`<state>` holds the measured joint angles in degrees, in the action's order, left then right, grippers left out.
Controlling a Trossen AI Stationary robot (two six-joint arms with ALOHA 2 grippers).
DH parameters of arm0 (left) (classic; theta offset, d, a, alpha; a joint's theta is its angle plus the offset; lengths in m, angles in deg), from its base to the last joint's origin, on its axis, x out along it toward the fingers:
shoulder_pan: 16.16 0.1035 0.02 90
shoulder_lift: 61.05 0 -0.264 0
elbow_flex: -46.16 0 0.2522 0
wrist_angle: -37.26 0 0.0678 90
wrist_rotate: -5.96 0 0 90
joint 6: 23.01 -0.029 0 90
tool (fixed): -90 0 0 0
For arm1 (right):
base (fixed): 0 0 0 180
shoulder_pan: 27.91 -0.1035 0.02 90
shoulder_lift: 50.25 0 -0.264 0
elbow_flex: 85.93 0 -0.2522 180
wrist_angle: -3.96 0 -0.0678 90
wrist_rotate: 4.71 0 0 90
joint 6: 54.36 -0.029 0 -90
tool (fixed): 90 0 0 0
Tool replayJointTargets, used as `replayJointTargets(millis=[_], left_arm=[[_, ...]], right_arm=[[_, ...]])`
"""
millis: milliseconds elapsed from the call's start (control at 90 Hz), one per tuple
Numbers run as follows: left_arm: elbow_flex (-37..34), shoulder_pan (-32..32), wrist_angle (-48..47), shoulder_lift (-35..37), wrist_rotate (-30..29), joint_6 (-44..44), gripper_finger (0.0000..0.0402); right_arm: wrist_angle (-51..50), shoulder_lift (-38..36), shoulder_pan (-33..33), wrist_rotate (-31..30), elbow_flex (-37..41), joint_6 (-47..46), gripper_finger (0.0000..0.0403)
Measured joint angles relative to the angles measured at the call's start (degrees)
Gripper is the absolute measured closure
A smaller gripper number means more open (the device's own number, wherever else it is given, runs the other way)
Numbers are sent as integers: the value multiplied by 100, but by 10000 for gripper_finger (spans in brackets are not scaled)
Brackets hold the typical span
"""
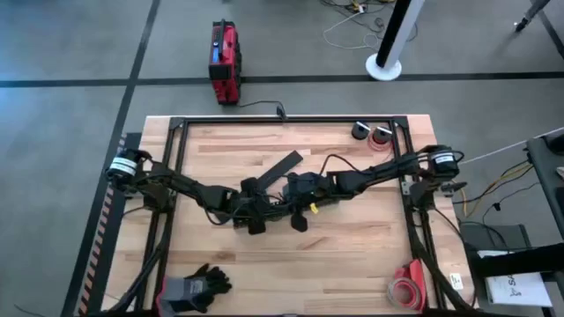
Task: Ziptie cables
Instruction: Put the ziptied cable wires in a black cable duct
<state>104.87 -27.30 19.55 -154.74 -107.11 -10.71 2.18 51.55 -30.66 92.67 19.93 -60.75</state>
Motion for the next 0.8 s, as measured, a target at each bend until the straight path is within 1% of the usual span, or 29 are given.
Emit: replayJointTargets(millis=[233, 344, 478, 611, 667, 800], left_arm=[[0, 0, 1, 2, 0, -2, 396], [-2, -2, -58, 45, 0, -26, 397], [-11, 0, -201, 274, 0, -25, 398], [-46, -2, -210, 425, 2, 6, 397], [-51, -2, -196, 433, 2, 27, 396], [-68, -2, -188, 395, 4, 37, 396]], right_arm=[[763, 430, 0, 7, -140, 84, 403], [808, 536, -4, 9, -262, 172, 403], [839, 484, -2, 10, -302, 294, 403], [221, 135, 0, 8, -256, 538, 403], [-185, -59, 13, 9, -256, 544, 398], [-1090, -385, 13, 4, -254, 599, 360]])
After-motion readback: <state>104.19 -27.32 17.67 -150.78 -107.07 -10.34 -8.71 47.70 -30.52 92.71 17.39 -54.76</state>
